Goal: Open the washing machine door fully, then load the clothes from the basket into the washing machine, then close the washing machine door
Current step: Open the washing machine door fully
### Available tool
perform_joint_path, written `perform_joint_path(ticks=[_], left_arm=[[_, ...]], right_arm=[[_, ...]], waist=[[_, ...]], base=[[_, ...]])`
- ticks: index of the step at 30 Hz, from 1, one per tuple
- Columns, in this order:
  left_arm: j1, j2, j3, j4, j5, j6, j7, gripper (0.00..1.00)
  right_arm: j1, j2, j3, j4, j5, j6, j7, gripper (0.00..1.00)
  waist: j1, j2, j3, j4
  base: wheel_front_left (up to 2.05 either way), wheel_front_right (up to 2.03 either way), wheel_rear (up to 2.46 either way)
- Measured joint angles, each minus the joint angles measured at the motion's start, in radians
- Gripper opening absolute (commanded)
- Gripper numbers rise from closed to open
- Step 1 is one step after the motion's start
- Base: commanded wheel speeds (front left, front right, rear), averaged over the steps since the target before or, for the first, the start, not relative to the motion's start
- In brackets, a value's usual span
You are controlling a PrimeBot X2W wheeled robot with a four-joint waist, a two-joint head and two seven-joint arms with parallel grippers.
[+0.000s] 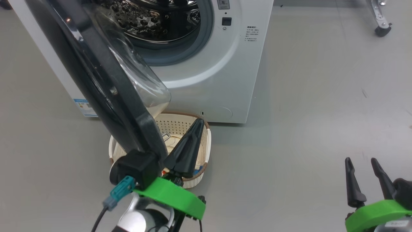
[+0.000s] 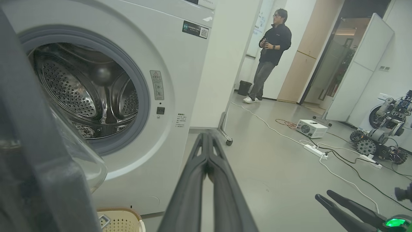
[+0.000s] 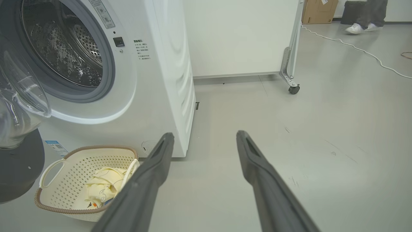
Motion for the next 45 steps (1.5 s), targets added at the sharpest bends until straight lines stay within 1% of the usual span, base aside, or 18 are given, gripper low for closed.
perform_joint_path(ticks=[4, 12, 19, 30, 45], left_arm=[[-0.003, -0.007, 0.011, 0.117, -0.017, 0.018, -0.04, 0.0], [-0.011, -0.01, 0.07, 0.281, -0.027, 0.044, -0.111, 0.0], [-0.022, -0.011, 0.084, 0.368, -0.037, 0.049, -0.157, 0.0], [-0.024, -0.014, 0.086, 0.421, -0.047, 0.051, -0.193, 0.0], [-0.024, -0.007, 0.07, 0.382, -0.042, 0.053, -0.202, 0.0]], right_arm=[[-0.003, 0.0, 0.007, 0.012, 0.0, 0.0, -0.001, 1.0], [-0.004, 0.0, 0.009, 0.025, 0.006, 0.0, -0.005, 1.0], [-0.004, 0.0, 0.009, 0.025, 0.006, 0.0, -0.004, 1.0], [-0.003, 0.0, -0.004, 0.025, 0.006, 0.0, -0.003, 1.0], [-0.004, 0.0, -0.018, 0.021, 0.005, 0.0, 0.009, 1.0]], waist=[[0.0, 0.0, 0.012, -0.007], [0.0, 0.0, 0.007, -0.013], [0.0, 0.0, 0.003, -0.012], [0.0, 0.0, -0.009, 0.002], [0.0, 0.0, 0.006, 0.106]], base=[[0.0, 0.0, 0.0], [0.0, 0.0, 0.0], [0.0, 0.0, 0.0], [0.0, 0.0, 0.0], [0.0, 0.0, 0.0]])
